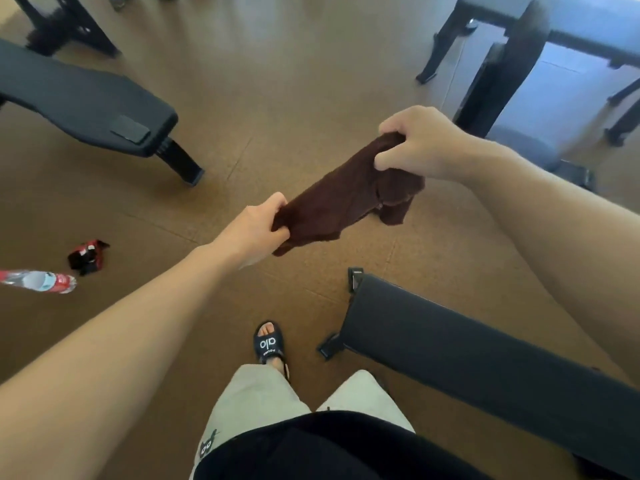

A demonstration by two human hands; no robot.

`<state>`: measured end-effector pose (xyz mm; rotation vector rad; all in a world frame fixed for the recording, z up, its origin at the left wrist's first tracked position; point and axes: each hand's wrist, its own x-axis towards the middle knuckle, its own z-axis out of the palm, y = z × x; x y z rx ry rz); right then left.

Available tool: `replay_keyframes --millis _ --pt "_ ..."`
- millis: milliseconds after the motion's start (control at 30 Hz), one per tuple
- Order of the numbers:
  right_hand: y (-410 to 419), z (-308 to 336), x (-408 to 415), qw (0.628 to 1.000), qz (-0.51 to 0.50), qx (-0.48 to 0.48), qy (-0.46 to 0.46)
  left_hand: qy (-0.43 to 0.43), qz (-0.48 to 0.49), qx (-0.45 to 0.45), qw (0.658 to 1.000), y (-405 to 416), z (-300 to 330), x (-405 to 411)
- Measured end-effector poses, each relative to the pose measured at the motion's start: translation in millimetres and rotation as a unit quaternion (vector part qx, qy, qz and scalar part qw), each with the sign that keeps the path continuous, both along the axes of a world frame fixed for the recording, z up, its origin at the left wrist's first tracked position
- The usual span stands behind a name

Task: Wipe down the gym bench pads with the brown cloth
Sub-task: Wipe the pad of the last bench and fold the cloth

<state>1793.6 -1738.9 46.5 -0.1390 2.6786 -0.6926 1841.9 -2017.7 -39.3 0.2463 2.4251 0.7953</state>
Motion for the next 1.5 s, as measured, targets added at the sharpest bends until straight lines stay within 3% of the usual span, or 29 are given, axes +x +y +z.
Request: replay_keyframes --millis 233,400,500,600,700,800,867,933,1200,1400,1500 --pt "-40 -48 -38 0.987 -0.063 0.140 0.041 0.010 -0.074 -0.020 0.997 -66 22 -119" --pt "-59 -70 -59 0.977 -0.138 0.143 -0.073 0.020 -0.173 -0.042 0.984 -59 36 -174" --pt "-59 -77 -76 0.965 -0.217 0.055 -0.139 0.020 -0.192 -0.070 0.979 -37 37 -200" --pt "-61 -73 -100 0.921 -0.318 -0.080 -0.211 0.013 -0.182 -0.060 0.981 -1 37 -223" --pt "-66 -69 -131 0.853 -0.375 -0.262 -0.250 0.000 -0.175 -0.043 0.984 44 31 -247" --pt "-55 -74 -171 0.756 -0.425 -0.432 -0.246 -0.001 -0.182 -0.054 0.982 88 21 -282" --pt "-37 -78 -202 0.713 -0.445 -0.481 -0.250 -0.012 -0.185 -0.056 0.981 111 16 -315" --pt "-15 -81 -235 0.696 -0.434 -0.507 -0.266 -0.006 -0.203 -0.065 0.977 131 16 -352" --pt "82 -61 -356 0.717 -0.357 -0.540 -0.260 0.075 -0.235 -0.062 0.967 223 52 -498" --pt "142 -87 -426 0.802 -0.434 -0.400 -0.092 0.089 -0.263 -0.019 0.960 280 70 -592" --pt "161 -102 -461 0.779 -0.445 -0.428 -0.109 0.053 -0.288 0.015 0.956 306 75 -639"
